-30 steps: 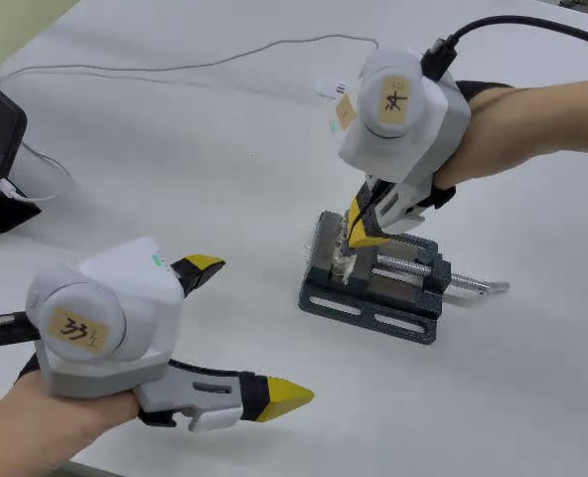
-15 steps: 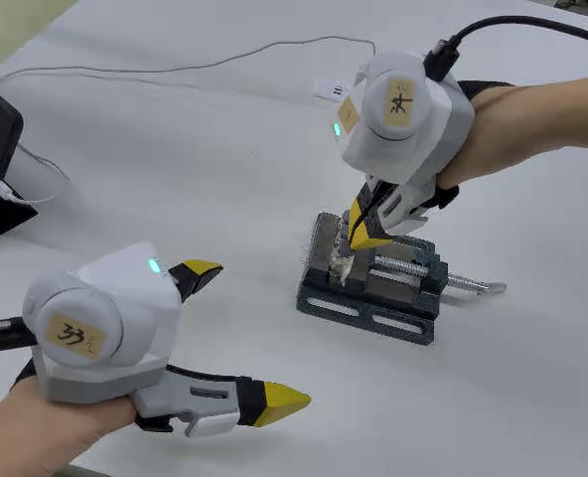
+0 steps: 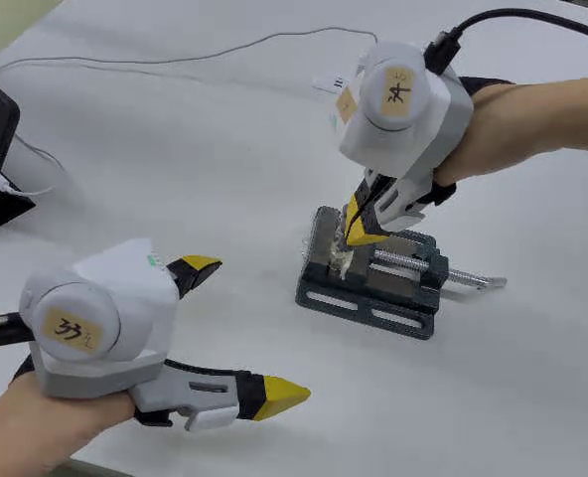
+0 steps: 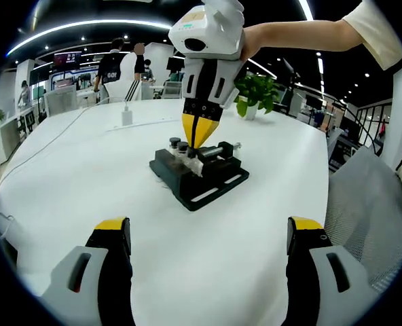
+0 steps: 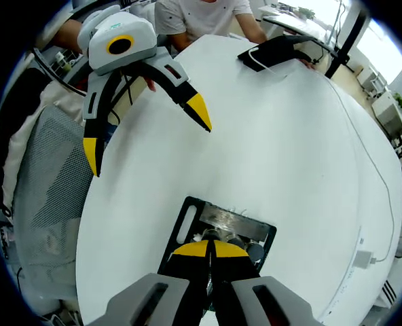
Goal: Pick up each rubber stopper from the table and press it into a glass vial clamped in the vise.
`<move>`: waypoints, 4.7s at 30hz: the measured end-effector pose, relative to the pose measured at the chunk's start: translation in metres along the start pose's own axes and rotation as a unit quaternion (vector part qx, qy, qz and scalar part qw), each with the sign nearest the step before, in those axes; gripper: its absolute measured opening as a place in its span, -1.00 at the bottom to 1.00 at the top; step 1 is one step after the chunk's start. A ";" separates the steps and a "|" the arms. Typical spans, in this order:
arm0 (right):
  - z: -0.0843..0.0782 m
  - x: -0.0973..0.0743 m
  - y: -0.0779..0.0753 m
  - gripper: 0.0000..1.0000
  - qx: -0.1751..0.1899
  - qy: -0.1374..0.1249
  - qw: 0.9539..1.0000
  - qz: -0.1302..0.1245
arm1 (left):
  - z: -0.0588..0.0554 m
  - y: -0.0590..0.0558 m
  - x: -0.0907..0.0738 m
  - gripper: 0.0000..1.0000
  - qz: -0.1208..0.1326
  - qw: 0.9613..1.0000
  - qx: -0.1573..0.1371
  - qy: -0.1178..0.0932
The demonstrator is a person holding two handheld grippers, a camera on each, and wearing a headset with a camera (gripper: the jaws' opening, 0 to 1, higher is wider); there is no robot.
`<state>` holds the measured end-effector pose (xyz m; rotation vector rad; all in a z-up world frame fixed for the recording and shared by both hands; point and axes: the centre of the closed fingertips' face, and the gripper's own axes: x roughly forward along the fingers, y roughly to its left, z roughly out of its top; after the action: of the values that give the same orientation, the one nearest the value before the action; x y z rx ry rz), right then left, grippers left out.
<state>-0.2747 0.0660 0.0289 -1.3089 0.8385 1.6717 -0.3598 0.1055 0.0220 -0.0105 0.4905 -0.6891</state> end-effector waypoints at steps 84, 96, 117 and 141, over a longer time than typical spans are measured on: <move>0.002 0.004 0.000 -1.00 0.052 0.052 0.997 0.019 | 0.034 0.005 0.008 0.89 -0.001 1.000 0.016 -0.023; 0.001 0.004 -0.002 -1.00 0.062 0.081 0.994 0.029 | 0.048 -0.003 0.005 0.89 -0.005 0.999 0.032 -0.025; -0.003 0.001 -0.003 -1.00 0.023 0.039 0.999 0.001 | 0.056 -0.010 0.008 0.89 -0.012 0.998 0.059 -0.019; -0.017 -0.021 0.020 -0.04 0.162 -0.162 0.970 -0.084 | 0.048 -0.003 0.001 0.90 -0.006 0.998 0.058 -0.015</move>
<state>-0.2829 0.0379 0.0456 -0.8306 0.7436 1.4884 -0.3398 0.0957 0.0647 0.0842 0.4207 -0.7272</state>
